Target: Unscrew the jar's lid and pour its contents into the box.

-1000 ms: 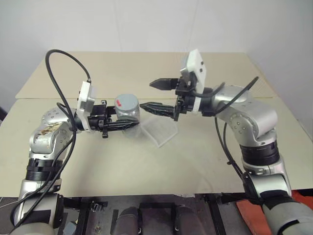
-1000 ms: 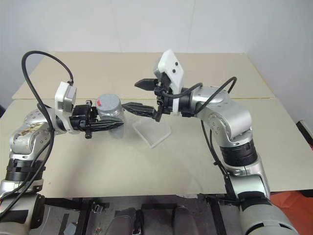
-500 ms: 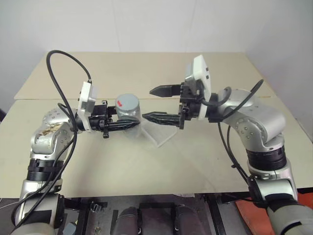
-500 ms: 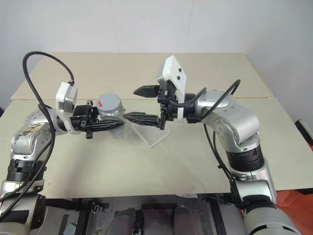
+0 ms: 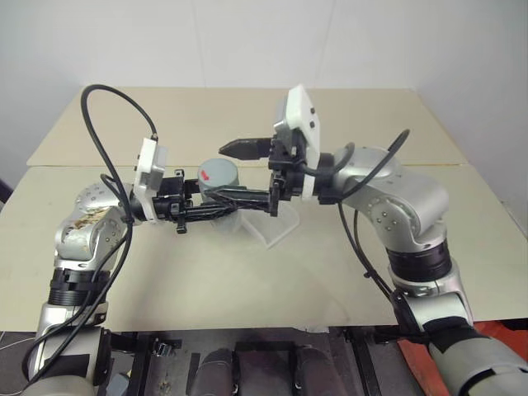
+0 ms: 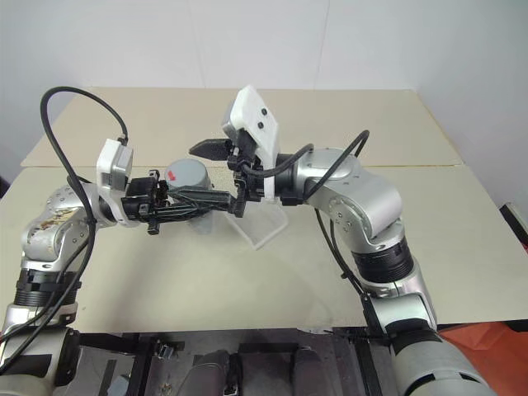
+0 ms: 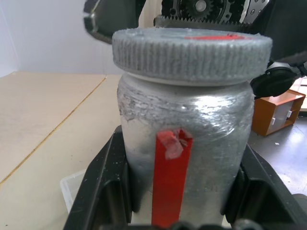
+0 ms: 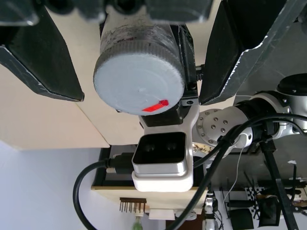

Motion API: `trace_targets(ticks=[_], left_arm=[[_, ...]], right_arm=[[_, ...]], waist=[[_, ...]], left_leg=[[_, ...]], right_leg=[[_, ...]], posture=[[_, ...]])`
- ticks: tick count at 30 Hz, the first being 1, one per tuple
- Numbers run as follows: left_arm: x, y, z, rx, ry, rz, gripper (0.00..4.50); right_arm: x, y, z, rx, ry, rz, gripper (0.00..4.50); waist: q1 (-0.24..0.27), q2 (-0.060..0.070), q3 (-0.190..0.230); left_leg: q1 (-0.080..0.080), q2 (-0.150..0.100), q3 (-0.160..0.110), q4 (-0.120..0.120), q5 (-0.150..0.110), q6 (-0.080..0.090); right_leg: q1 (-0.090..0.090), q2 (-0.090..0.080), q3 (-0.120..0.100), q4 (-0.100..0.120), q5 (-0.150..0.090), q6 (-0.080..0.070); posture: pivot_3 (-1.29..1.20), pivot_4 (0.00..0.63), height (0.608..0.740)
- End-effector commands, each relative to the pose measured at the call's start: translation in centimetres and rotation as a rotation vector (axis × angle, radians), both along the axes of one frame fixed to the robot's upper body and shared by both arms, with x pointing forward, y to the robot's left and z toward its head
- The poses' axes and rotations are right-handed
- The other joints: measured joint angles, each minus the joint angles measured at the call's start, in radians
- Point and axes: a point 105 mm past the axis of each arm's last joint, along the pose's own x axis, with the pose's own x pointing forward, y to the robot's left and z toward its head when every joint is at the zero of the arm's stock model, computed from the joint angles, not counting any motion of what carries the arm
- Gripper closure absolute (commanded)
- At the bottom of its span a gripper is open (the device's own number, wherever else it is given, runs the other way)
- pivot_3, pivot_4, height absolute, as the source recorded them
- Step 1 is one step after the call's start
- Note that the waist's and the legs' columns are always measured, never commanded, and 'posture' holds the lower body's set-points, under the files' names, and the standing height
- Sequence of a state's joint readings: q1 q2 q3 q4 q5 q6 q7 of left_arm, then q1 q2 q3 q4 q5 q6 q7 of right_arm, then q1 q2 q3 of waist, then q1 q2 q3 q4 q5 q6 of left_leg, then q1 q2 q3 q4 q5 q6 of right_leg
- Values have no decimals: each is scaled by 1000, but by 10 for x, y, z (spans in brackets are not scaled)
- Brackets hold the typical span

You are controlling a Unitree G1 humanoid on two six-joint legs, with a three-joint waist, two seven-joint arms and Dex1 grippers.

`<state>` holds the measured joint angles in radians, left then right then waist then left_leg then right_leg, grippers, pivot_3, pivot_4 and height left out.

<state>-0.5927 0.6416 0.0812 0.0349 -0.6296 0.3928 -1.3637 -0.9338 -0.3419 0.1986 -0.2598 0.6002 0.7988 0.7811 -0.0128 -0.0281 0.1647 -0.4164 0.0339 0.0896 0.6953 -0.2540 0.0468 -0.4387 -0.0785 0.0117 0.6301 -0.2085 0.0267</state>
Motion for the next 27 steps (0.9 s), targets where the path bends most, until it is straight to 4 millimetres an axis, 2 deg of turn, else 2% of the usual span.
trace_targets(ticks=[1, 3, 4, 7, 9, 10, 17, 21, 25, 27], left_arm=[[-6, 0, 9, -3, -46, -12, 2576], [-6, 0, 8, -2, -45, -10, 2576], [-6, 0, 8, -2, -45, -9, 2576], [-6, 1, 8, -1, -44, -7, 2576], [-6, 1, 7, 0, -44, -6, 2576], [-6, 1, 7, 0, -43, -6, 2576], [-7, 0, 4, 5, -36, -9, 2576], [-4, 2, 3, 8, -34, 4, 2576], [-1, 5, 5, -3, -38, 39, 2576], [2, 7, 7, -13, -51, 74, 2576]], right_arm=[[-5, 4, 11, 7, -37, 17, 38], [-6, 5, 10, 5, -33, 25, 38], [-6, 5, 10, 5, -31, 27, 206], [-6, 5, 13, 17, -26, 28, 871], [-7, 4, 15, 26, -23, 32, 1549], [-7, 3, 17, 34, -16, 35, 1741], [-6, -7, 33, 115, 68, 41, 1742], [10, -24, 43, 169, 81, -66, 1742], [36, -55, 34, 170, 77, -274, 1742], [51, -74, 17, 122, 44, -422, 1742]], waist=[[-1, 0, 0], [-1, 0, 0], [-1, 0, 0], [-1, 0, 0], [-1, 0, 0], [-1, 0, 0], [-1, 0, 0], [0, 0, 0], [2, 0, 0], [3, 0, 0]], left_leg=[[0, 0, 0, 0, 0, 0], [0, 0, 0, 0, 0, 0], [0, 0, 0, 0, 0, 0], [0, 0, 0, 0, 0, 0], [0, 0, 0, 0, 0, 0], [0, 0, 0, 0, 0, 0], [0, 0, 0, 0, 0, 0], [0, 0, 0, 0, 0, 0], [0, 0, 0, 0, 0, 0], [0, 0, 0, 0, 0, 0]], right_leg=[[0, 0, 0, 0, 0, 0], [0, 0, 0, 0, 0, 0], [0, 0, 0, 0, 0, 0], [0, 0, 0, 0, 0, 0], [0, 0, 0, 0, 0, 0], [0, 0, 0, 0, 0, 0], [0, 0, 0, 0, 0, 0], [0, 0, 0, 0, 0, 0], [1, -1, 0, 0, 0, 0], [1, -1, 0, 0, 0, 0]], posture=[[0, 150, 740], [0, 150, 740], [0, 150, 740], [0, 150, 740], [0, 150, 740], [0, 150, 740], [0, 150, 740], [0, 150, 740], [0, 150, 740], [0, 150, 740]])
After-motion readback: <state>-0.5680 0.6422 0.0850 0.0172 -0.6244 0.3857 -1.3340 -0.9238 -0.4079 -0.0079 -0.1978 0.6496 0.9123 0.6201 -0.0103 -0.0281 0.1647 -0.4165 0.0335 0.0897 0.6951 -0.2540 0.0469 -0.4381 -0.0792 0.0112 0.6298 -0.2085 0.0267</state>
